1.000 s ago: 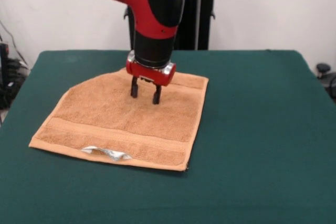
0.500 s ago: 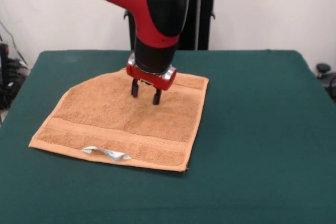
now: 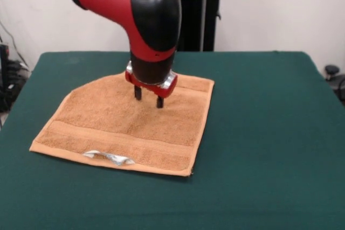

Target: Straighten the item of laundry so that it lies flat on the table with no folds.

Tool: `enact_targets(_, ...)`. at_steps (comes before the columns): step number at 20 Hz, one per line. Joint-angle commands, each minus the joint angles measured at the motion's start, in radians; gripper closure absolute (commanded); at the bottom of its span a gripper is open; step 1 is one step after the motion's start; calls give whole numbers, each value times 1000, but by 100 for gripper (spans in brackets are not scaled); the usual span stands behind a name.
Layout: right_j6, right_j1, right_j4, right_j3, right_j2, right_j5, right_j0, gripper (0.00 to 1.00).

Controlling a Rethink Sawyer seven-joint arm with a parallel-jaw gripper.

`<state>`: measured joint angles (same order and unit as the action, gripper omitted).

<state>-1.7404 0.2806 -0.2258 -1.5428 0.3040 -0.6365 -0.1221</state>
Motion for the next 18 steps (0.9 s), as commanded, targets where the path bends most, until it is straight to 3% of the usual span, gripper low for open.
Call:
enact_targets(1, -238, -74, -89, 209, -102, 68, 2, 0)
enact_targets(5, -252, 1, -75, 132, -77, 39, 16, 0)
enact_targets(10, -238, 200, -43, -59, -22, -76, 54, 0)
enact_targets(14, -217, 317, -23, -123, 14, -206, 67, 0)
enact_targets(18, -206, 402, 15, -178, 66, -235, 98, 0)
